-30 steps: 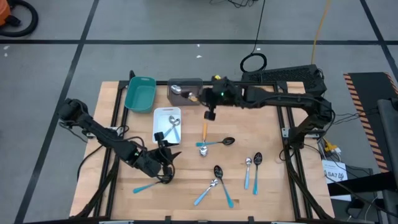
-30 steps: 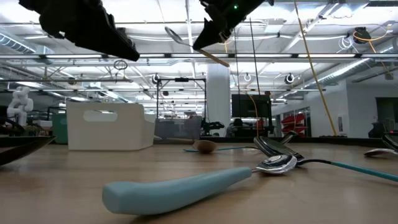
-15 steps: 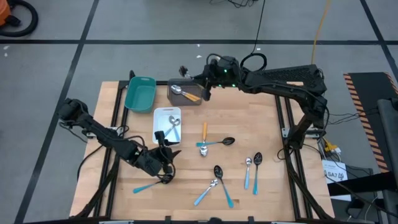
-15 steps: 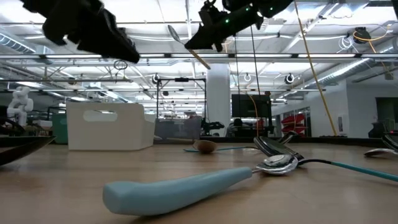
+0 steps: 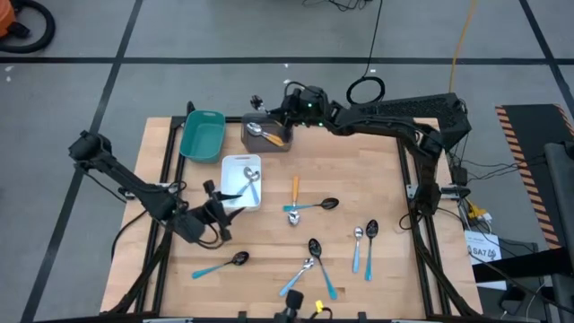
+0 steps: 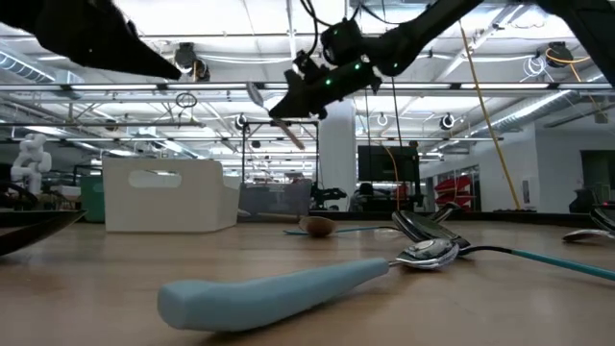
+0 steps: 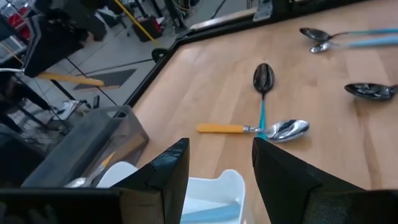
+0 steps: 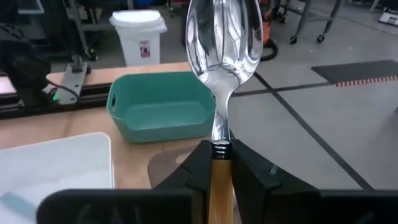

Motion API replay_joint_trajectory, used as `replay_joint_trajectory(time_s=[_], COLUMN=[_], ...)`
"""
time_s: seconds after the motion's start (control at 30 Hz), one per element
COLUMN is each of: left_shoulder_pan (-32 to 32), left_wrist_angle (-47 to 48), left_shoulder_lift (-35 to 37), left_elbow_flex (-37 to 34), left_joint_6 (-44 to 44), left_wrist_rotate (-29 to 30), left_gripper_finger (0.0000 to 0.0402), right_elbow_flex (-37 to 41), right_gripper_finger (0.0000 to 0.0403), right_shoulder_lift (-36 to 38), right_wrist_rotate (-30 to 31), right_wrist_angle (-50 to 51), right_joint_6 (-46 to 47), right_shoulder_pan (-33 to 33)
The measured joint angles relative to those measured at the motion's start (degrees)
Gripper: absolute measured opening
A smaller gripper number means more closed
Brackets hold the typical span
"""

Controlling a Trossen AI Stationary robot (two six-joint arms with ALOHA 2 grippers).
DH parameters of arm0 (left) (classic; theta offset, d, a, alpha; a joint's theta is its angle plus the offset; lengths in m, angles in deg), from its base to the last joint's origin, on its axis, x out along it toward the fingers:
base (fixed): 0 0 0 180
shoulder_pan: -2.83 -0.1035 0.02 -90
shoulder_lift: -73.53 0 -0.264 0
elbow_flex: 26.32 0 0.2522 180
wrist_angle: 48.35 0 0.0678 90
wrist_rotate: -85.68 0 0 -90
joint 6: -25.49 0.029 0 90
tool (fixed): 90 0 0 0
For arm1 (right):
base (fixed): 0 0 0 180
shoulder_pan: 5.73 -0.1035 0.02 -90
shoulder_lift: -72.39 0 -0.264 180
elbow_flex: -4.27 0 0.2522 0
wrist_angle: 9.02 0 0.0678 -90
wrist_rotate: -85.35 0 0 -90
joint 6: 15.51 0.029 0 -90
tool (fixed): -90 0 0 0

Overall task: Sort silverware by color (type)
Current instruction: Put the right orange spoon into the black bin

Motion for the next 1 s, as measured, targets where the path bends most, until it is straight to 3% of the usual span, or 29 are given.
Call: replay_joint_trajectory(time_s=[0.17,0.57,1.0], left_shoulder_pan=[0.00,0.00,0.00], left_wrist_angle=[-1.15,-1.15,-1.20], left_shoulder_lift=[3.60,2.98,2.98], left_elbow_flex=[-2.58,-2.56,-2.56], left_joint_6=[-1.81,-3.21,-3.04], left_wrist_rotate=[0.03,-0.43,-0.54], left_gripper_finger=[0.0174,0.0174,0.0174], right_elbow_flex=[0.00,-0.37,-1.77], right_gripper_finger=[0.0038,0.0038,0.0040], right_shoulder_lift=[-3.83,-9.33,-11.01], right_wrist_rotate=[-0.04,0.20,0.26], right_wrist_angle=[-5.08,-11.06,-5.09], right_joint_6=[2.14,-0.28,3.13], right_shoulder_pan=[0.50,1.47,1.79])
